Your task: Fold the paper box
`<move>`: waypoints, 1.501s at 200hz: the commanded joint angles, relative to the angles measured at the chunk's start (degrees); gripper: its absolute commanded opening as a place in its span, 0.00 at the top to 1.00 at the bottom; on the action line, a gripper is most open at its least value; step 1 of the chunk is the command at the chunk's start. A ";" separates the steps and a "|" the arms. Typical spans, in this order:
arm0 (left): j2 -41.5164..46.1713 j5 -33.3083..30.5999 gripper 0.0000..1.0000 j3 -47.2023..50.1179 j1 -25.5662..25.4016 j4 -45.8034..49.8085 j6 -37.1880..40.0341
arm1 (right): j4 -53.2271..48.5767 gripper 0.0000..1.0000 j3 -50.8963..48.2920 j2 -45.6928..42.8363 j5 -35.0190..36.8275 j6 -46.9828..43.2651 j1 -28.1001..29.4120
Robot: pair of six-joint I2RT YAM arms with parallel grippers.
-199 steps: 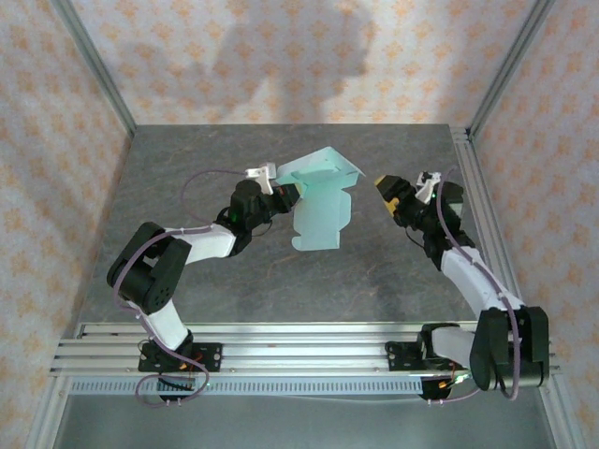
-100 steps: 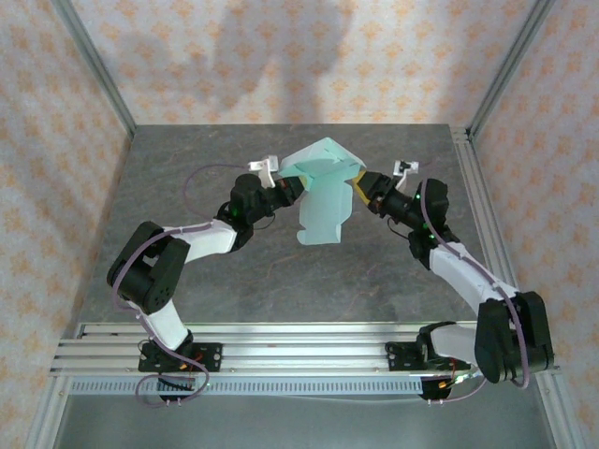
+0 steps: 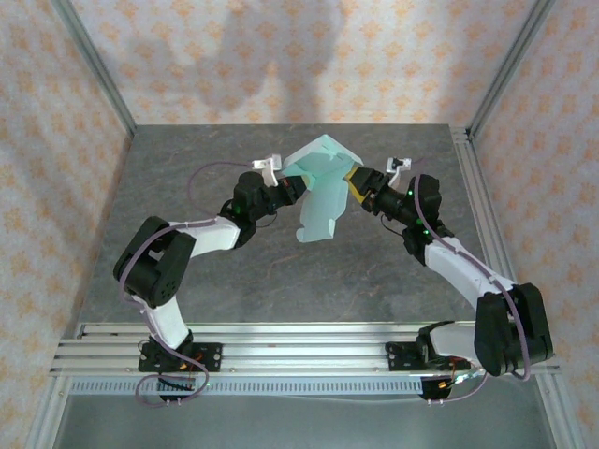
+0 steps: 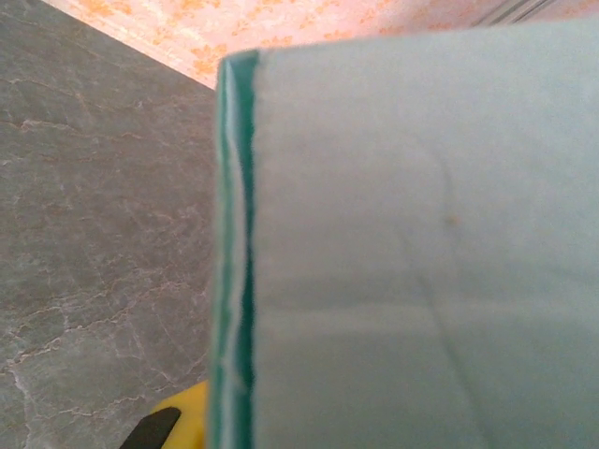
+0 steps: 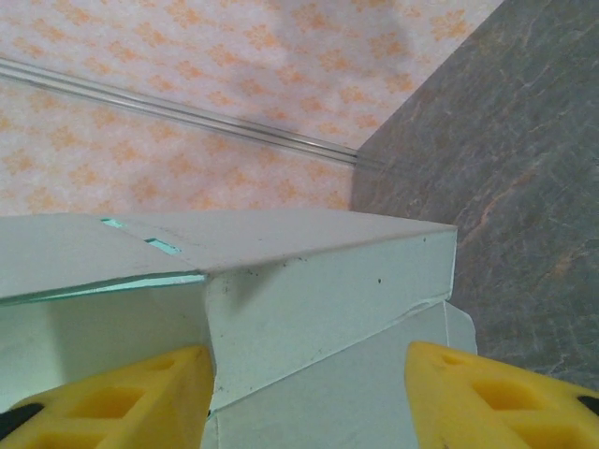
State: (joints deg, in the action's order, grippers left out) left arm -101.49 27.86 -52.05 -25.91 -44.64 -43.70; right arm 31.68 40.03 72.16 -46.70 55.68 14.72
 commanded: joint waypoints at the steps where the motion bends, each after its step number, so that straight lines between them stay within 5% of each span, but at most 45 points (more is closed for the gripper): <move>1: -1.60 1.07 1.00 -1.30 0.08 -0.27 1.31 | 0.60 0.43 2.68 -1.48 0.74 -2.17 0.57; 39: -1.13 0.84 1.00 -0.92 0.08 0.86 2.31 | 0.57 0.44 3.54 -1.73 0.67 -2.41 -0.50; 92: -1.01 0.88 1.00 -1.24 0.08 0.69 1.95 | 0.81 0.65 3.93 1.20 -1.12 -1.89 -0.39; 156: -0.79 1.06 1.00 -1.48 0.07 0.47 1.47 | -3.23 0.74 3.91 1.76 -0.51 -4.45 -0.31; 197: -0.71 0.88 1.00 -1.66 0.15 0.39 1.17 | -4.43 0.85 4.00 1.41 -0.38 -5.14 -0.32; 218: -0.73 0.71 1.00 -1.65 0.10 0.28 1.16 | -5.26 1.00 3.92 1.06 -0.07 -5.74 -0.33; 249: -0.92 0.62 1.00 -1.47 0.14 -0.17 0.90 | -6.56 1.00 4.07 0.86 0.12 -6.08 -0.31; 271: -1.10 0.62 1.00 -1.32 0.07 -0.61 0.57 | -7.38 0.68 4.53 1.23 -0.41 -6.25 -0.32; 284: -1.23 0.62 1.00 -1.30 0.07 -0.77 0.38 | -7.42 0.70 4.49 1.54 -0.64 -6.29 -0.31; 300: -1.34 0.71 1.00 -1.34 0.12 -1.06 0.21 | -7.49 0.83 4.36 1.74 -0.46 -6.28 -0.31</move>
State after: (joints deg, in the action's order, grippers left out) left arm -102.56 27.90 -52.05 -25.76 -42.92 -43.07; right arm 25.06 43.05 73.78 -46.54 49.98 14.33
